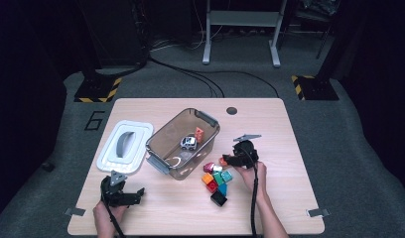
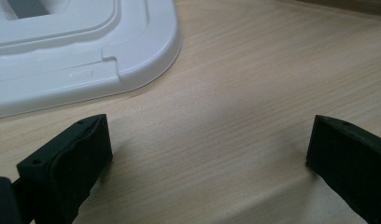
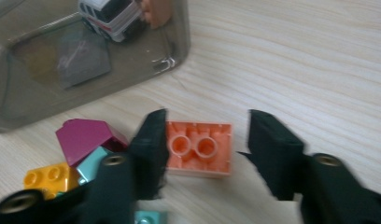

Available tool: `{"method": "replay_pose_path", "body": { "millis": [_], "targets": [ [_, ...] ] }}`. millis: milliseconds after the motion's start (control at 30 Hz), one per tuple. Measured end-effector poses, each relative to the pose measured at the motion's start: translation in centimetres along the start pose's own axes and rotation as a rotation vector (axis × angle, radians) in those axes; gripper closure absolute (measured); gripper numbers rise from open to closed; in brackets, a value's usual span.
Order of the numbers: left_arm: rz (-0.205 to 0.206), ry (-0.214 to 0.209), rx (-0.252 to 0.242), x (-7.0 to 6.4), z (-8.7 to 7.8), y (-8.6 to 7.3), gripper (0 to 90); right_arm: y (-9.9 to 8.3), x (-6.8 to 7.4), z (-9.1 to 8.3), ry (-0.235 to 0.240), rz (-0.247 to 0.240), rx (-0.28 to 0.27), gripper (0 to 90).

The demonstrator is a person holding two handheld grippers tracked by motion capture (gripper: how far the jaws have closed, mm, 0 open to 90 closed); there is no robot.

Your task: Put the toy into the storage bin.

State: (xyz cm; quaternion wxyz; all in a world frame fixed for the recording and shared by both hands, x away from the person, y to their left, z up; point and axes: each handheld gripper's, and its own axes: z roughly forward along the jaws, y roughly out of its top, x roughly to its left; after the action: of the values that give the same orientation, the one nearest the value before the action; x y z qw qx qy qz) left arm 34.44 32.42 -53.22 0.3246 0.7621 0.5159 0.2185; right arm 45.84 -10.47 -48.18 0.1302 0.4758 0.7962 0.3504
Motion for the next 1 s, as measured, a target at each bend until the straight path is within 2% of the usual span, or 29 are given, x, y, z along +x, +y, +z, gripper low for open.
{"method": "replay_pose_path", "body": {
  "millis": [67,167,300,367,433,633,867,1000],
  "targets": [
    [-0.001,0.0,0.0,0.0,0.0,0.0,0.0,0.1,0.5,0.3,-0.014,-0.004,0.004,35.4],
    [0.0,0.0,0.001,0.0,0.0,0.0,0.0,0.0,0.8,0.9,-0.038,-0.007,0.029,34.2],
    [0.0,0.0,0.001,0.0,0.0,0.0,0.0,-0.2,0.9,1.6,-0.042,-0.007,0.067,32.5],
    [0.001,-0.004,0.005,0.0,0.0,0.0,0.0,-0.3,1.0,1.7,-0.041,-0.003,0.08,34.5],
    [0.0,-0.002,0.002,0.0,0.0,0.0,0.0,-0.3,0.9,1.8,-0.046,-0.006,0.081,40.9],
    [0.001,-0.004,0.007,0.0,0.0,0.0,0.0,-0.4,0.8,1.9,-0.047,-0.016,0.087,41.3],
    [0.001,-0.002,0.003,0.0,0.0,0.0,0.0,-0.5,1.1,2.2,-0.063,-0.059,0.093,42.8],
    [0.01,-0.003,0.008,0.1,-0.1,0.0,0.0,-0.5,1.1,2.2,-0.055,-0.056,0.097,43.1]
  ]
}}
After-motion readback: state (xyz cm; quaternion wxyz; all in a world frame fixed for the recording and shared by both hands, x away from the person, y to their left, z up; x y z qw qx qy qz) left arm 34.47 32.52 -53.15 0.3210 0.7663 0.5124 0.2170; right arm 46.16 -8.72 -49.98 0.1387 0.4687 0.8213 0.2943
